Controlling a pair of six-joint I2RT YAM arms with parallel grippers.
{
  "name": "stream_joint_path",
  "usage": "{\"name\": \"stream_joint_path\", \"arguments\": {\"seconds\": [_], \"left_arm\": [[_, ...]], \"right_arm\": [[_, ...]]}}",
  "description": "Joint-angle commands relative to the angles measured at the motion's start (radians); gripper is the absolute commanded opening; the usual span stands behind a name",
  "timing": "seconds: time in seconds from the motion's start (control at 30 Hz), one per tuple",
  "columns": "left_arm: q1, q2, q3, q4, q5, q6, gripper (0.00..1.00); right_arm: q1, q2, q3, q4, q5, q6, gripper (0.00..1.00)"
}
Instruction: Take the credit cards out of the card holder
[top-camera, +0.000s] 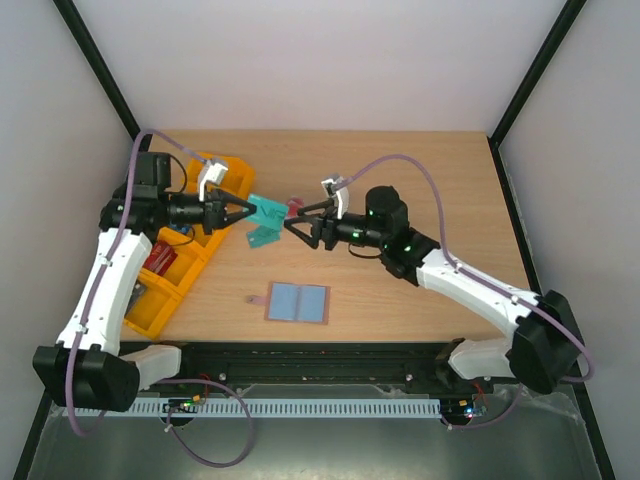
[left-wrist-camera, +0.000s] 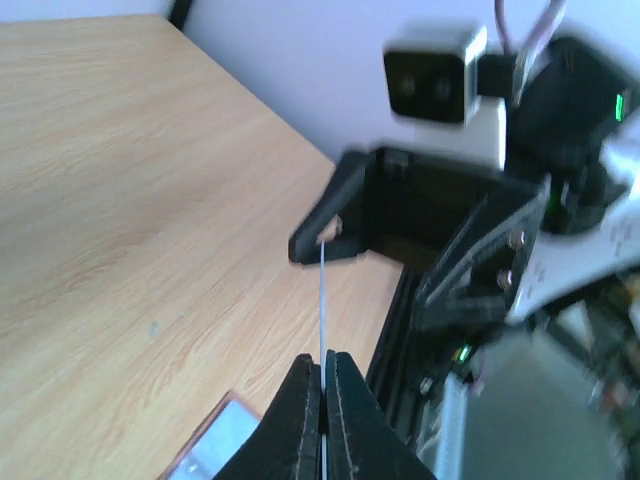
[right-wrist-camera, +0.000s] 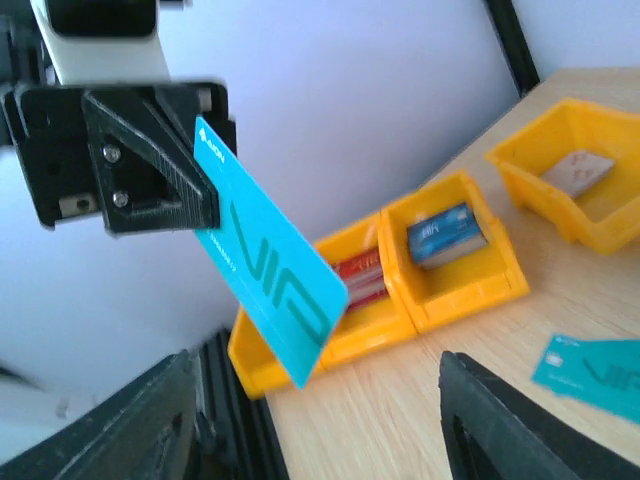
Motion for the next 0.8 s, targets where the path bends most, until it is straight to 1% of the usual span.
{"name": "stream_joint_path", "arguments": {"seconds": [0.0, 0.03, 0.1, 0.17, 0.2, 0.37, 0.4, 0.43, 0.47, 0.5, 0.53, 0.57, 0.6, 0.63, 0.67, 0.7, 0.77], "left_arm": [[0.055, -0.013, -0.063, 0.372, 0.001, -0.534, 0.02], [0.062, -0.009, -0.076, 0.422, -0.004, -0.613, 0.02], [0.071, -0.004, -0.099, 0.501, 0.002, -0.746, 0.02], [0.071, -0.001, -0.108, 0.533, 0.014, -0.797, 0.02], [0.073, -0.001, -0.112, 0.541, 0.021, -0.806, 0.02], [0.082, -0.003, -0.127, 0.567, 0.037, -0.833, 0.02], [0.086, -0.001, -0.13, 0.564, 0.032, -0.832, 0.02], [0.09, 0.0, -0.134, 0.561, 0.029, -0.831, 0.02], [0.092, 0.001, -0.141, 0.558, 0.024, -0.829, 0.02], [0.095, 0.001, -0.147, 0.546, 0.017, -0.82, 0.02], [0.102, -0.005, -0.154, 0.524, -0.001, -0.802, 0.07], [0.112, -0.009, -0.159, 0.485, -0.034, -0.778, 0.39], [0.131, -0.017, -0.163, 0.448, -0.077, -0.743, 0.74], [0.154, -0.025, -0.167, 0.405, -0.131, -0.704, 0.95], [0.182, -0.033, -0.169, 0.366, -0.196, -0.651, 0.99], [0.209, -0.041, -0.172, 0.342, -0.255, -0.63, 0.99], [0.267, -0.054, -0.189, 0.327, -0.342, -0.623, 0.99]], "right_arm": [[0.03, 0.06, -0.108, 0.686, 0.199, 0.473, 0.68], [0.052, 0.091, -0.102, 0.723, 0.239, 0.493, 0.69], [0.063, 0.141, -0.085, 0.797, 0.272, 0.55, 0.68], [0.064, 0.185, -0.074, 0.861, 0.29, 0.604, 0.64], [0.065, 0.199, -0.065, 0.862, 0.297, 0.615, 0.61], [0.064, 0.245, -0.034, 0.823, 0.292, 0.649, 0.34], [0.065, 0.251, -0.026, 0.815, 0.288, 0.65, 0.24], [0.064, 0.253, -0.019, 0.795, 0.289, 0.649, 0.1], [0.064, 0.253, -0.011, 0.773, 0.294, 0.643, 0.03], [0.062, 0.252, -0.007, 0.75, 0.301, 0.631, 0.02], [0.058, 0.248, -0.003, 0.728, 0.304, 0.62, 0.02], [0.048, 0.247, 0.005, 0.691, 0.302, 0.606, 0.02], [0.028, 0.249, 0.028, 0.614, 0.289, 0.579, 0.02], [0.005, 0.263, 0.091, 0.501, 0.256, 0.515, 0.02], [-0.027, 0.3, 0.154, 0.306, 0.228, 0.442, 0.02], [-0.043, 0.335, 0.235, 0.129, 0.205, 0.354, 0.02], [-0.052, 0.419, 0.368, -0.14, 0.184, 0.175, 0.02]]}}
